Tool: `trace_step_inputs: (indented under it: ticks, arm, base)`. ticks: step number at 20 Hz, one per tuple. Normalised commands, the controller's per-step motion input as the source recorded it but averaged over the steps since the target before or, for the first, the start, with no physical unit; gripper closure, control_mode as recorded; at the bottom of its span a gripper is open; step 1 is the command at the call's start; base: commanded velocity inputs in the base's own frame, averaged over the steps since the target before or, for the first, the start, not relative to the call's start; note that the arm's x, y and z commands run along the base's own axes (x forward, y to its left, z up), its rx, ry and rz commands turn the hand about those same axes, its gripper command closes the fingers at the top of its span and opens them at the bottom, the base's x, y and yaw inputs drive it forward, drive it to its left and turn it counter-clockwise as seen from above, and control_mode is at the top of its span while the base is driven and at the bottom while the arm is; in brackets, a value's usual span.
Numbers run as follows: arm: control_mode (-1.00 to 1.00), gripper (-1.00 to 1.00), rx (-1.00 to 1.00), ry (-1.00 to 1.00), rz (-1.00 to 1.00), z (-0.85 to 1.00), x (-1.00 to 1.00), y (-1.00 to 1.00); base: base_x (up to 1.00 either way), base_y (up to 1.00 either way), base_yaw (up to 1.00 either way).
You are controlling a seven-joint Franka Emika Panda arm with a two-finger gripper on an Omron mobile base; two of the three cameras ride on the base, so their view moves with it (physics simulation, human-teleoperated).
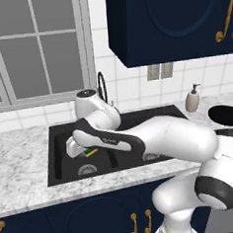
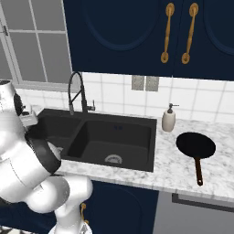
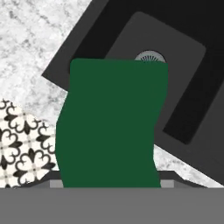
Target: Pick the pan and sponge and place them into the sink. Then turn on the water.
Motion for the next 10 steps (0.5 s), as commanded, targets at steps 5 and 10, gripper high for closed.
trace_step_inputs:
  ticks: [5,10]
  arm:
    - [-1.00,1.00,0.02,0.01,0.00,0.34,-0.32,-0.85]
    - [-1.00,1.00,0.00,0.12,-0.03,0.04,-0.01,-0.95]
  base:
    - [0.00,0.00,0.00]
    - [0.00,0.00,0.00]
